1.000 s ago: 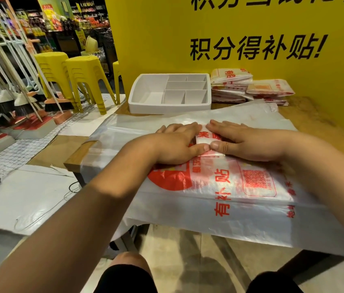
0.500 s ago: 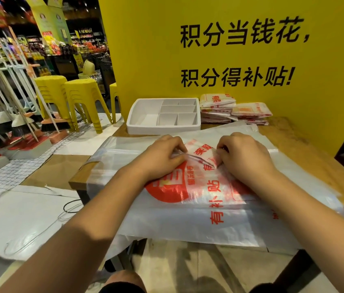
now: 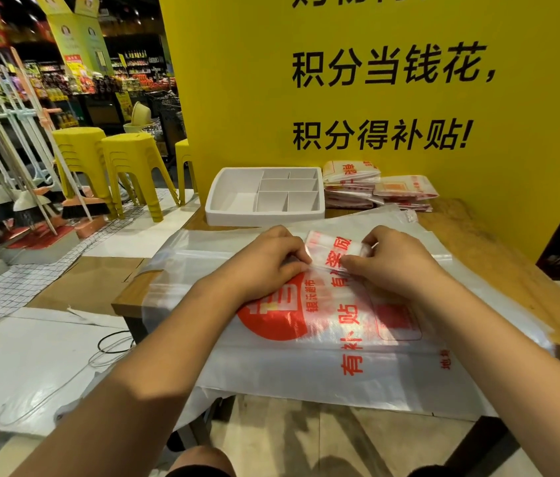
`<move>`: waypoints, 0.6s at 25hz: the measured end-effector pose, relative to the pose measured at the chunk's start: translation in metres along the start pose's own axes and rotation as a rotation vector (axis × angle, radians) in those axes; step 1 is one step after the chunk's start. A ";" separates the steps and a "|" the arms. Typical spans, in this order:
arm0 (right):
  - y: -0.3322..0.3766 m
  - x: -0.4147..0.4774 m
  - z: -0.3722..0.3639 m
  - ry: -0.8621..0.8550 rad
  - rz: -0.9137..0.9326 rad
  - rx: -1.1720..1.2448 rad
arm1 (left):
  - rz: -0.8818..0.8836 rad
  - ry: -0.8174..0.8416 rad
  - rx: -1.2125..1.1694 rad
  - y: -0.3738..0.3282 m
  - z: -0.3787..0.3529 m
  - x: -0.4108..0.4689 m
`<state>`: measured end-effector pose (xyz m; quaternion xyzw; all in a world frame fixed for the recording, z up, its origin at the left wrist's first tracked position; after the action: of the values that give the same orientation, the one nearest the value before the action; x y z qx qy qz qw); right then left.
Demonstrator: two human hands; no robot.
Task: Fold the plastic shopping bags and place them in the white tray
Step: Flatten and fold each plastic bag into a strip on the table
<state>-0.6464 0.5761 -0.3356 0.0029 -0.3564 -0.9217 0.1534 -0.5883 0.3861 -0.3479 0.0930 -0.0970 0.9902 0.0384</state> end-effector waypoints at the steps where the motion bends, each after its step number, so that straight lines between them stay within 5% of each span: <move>1: 0.001 0.002 0.001 0.034 -0.008 0.004 | 0.004 0.003 0.010 0.000 -0.001 0.000; 6: 0.009 0.003 -0.003 0.283 -0.117 0.152 | 0.000 0.050 0.083 -0.004 -0.008 0.001; 10: 0.011 0.012 -0.006 0.209 -0.119 0.241 | 0.007 0.104 0.050 -0.006 -0.007 -0.004; 15: 0.006 0.015 -0.005 0.331 -0.197 0.350 | -0.012 0.174 0.044 -0.007 -0.005 -0.004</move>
<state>-0.6588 0.5646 -0.3339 0.2149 -0.4783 -0.8435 0.1162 -0.5843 0.3935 -0.3527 0.0081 -0.0710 0.9962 0.0504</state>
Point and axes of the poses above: each hand's wrist, its own x-axis towards the middle knuckle, its own z-axis out of the back of the hand, y = z × x, the point moved 5 cm from there along x, towards the middle knuckle, and after that the axes turned 14 degrees about x, right-handed, at the moved point
